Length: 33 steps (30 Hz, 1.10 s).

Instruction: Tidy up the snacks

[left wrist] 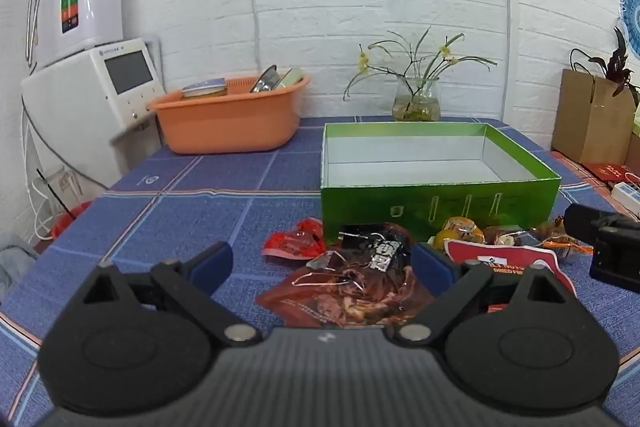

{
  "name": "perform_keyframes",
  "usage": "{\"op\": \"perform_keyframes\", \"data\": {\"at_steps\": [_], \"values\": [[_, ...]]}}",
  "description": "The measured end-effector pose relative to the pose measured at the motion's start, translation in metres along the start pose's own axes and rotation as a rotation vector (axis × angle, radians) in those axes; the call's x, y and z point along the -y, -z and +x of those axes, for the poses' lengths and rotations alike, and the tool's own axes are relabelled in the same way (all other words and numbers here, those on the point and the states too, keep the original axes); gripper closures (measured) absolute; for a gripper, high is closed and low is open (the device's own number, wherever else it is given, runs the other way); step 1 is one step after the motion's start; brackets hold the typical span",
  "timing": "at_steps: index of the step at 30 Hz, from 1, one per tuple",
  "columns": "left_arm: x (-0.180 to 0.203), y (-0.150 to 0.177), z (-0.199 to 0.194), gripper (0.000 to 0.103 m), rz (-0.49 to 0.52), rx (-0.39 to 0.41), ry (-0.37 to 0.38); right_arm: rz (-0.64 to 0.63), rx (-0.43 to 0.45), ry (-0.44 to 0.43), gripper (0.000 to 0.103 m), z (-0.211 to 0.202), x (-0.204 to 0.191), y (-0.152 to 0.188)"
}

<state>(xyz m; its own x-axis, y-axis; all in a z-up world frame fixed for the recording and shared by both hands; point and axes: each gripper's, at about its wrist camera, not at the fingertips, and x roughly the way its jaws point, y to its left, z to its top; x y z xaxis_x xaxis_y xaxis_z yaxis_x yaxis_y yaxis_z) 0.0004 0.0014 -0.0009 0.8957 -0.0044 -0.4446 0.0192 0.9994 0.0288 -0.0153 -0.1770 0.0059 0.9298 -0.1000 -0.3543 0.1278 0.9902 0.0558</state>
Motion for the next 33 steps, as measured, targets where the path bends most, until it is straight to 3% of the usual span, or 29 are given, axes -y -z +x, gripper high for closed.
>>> {"op": "perform_keyframes", "data": {"at_steps": [7,23,33], "values": [[-0.002,0.002,0.004,0.010,-0.024,-0.031,0.008,-0.002,-0.009,0.016,0.000,0.000,0.001,0.004],[0.005,0.004,0.002,0.010,0.031,-0.028,0.011,-0.009,-0.009,0.015,0.000,-0.002,0.001,0.004],[0.007,0.005,-0.001,0.010,0.047,0.019,0.009,-0.004,-0.017,0.011,0.000,-0.002,0.002,0.005]]}}
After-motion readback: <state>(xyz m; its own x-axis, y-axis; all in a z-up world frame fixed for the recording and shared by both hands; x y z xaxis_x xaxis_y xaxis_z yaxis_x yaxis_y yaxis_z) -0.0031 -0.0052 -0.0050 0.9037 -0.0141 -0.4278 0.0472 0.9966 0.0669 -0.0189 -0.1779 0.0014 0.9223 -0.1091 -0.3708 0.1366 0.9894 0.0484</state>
